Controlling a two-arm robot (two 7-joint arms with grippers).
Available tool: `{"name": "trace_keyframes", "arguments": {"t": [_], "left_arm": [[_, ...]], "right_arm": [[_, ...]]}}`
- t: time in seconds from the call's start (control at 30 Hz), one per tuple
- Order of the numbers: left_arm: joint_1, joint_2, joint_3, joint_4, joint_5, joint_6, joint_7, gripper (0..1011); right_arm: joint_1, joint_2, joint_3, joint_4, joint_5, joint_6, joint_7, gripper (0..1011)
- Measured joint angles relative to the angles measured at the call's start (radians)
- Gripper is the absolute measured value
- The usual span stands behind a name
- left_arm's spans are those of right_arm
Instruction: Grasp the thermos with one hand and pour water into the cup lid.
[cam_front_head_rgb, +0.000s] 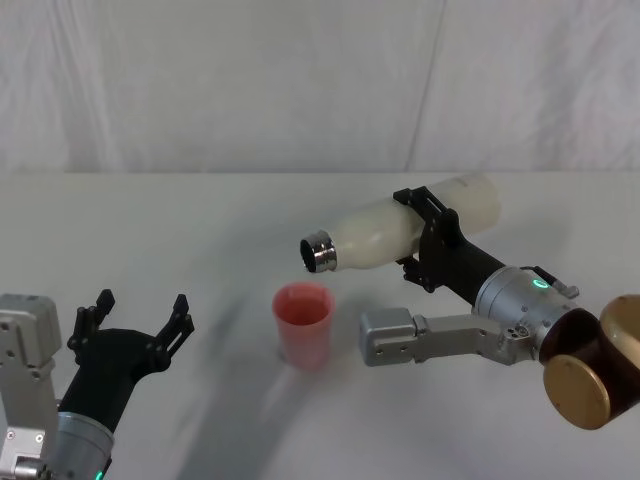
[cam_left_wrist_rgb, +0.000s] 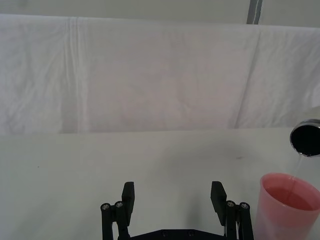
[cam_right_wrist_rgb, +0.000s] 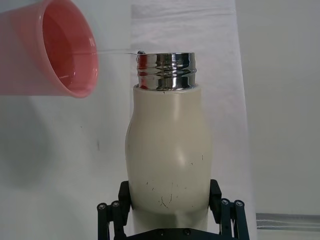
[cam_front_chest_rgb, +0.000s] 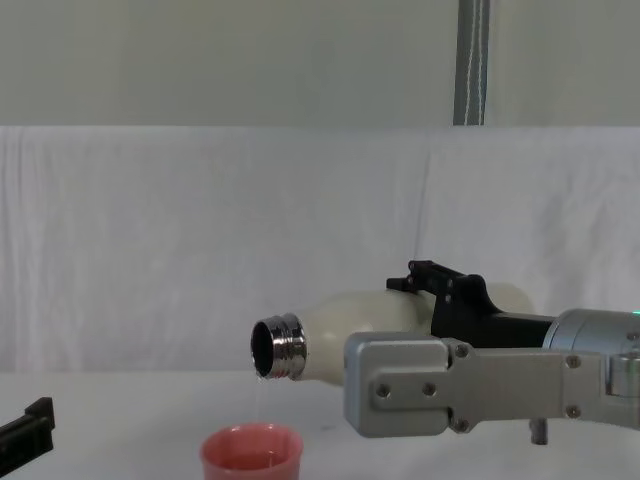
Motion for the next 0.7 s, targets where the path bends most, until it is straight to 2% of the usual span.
{"name": "trace_keyframes", "arguments": {"t": [0.23,0.47,0.7], "left_arm": [[0.000,0.000,0.000,0.000,0.000,0.000,0.000,1001],[0.000,0.000,0.000,0.000,0.000,0.000,0.000,1001],[0.000,0.000,0.000,0.000,0.000,0.000,0.000,1001]], "right_arm": [[-0.014,-0.006,0.015,0.004,0.033,-0.013,-0.009,950],[-0.032,-0.016,0.041,0.006,0.090,-0.039,-0.025,950],[-0.058,-0.032,0.086,0.018,0.190,-0.097,-0.046,950]]}}
